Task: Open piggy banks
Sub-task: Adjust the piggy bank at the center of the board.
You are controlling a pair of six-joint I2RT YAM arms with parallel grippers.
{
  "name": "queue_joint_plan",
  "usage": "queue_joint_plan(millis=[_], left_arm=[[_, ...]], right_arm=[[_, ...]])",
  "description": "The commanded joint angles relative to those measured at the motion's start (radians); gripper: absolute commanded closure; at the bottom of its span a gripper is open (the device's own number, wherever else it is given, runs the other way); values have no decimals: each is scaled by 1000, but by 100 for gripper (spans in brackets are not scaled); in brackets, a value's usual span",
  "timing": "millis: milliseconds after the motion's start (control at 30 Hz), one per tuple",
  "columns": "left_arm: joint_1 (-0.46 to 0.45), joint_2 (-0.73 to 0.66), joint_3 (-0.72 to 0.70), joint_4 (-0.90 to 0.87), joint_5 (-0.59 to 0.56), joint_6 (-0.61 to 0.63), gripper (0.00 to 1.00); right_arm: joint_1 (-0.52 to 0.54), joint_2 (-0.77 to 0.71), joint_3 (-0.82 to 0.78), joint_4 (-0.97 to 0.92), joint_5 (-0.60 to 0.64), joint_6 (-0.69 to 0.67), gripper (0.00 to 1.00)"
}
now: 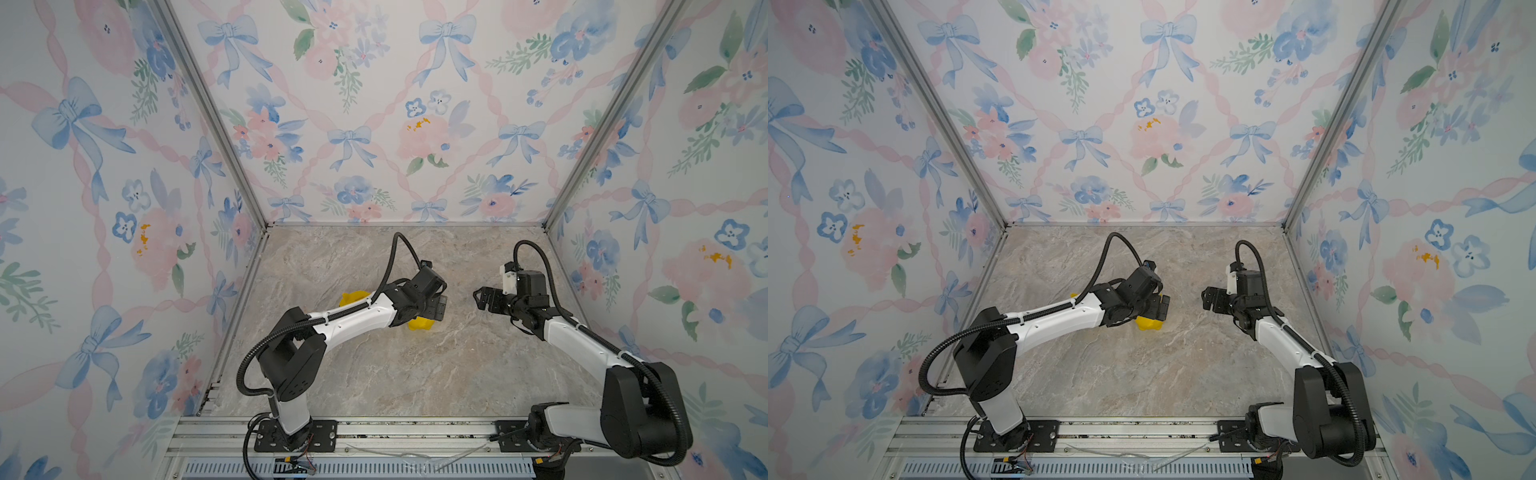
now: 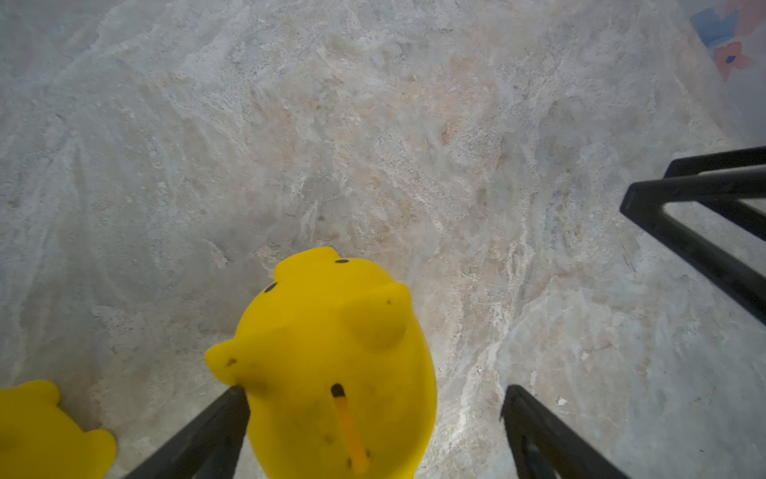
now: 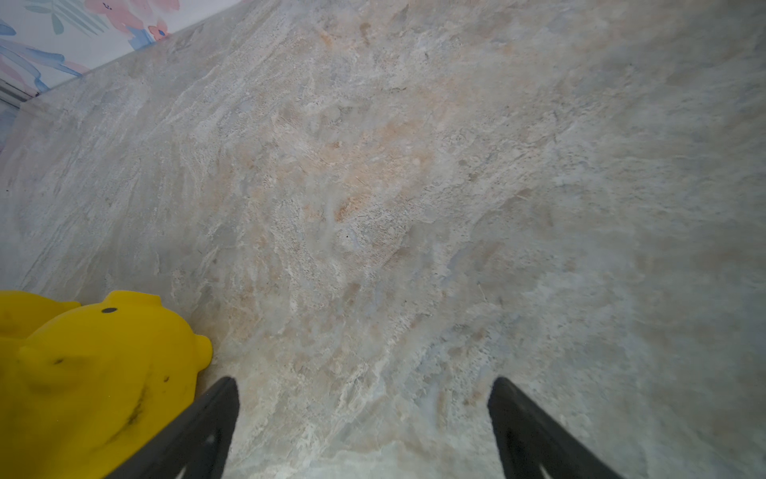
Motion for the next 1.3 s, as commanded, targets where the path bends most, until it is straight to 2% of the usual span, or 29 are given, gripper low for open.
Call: queue_joint_plan(millis=[0, 267, 433, 700, 900, 1267], left_arm=[[-21, 52, 54, -127, -83, -63, 2], [-68, 109, 155, -204, -187, -87, 2], [-65, 123, 186, -234, -214, -70, 2], [-25, 160, 230, -241, -225, -32, 2], [2, 191, 247, -239, -190, -12, 2], [12, 258, 320, -236, -174, 21, 2]], right_arm=[[-5, -28, -11, 34, -33, 18, 4], [-10, -37, -37, 74, -74, 19, 4], [-14, -34, -50, 105, -101, 32, 4], [-15, -49, -62, 120, -108, 34, 4], [-16, -50, -65, 120, -109, 31, 4], [-16, -50, -70, 131, -120, 33, 4]])
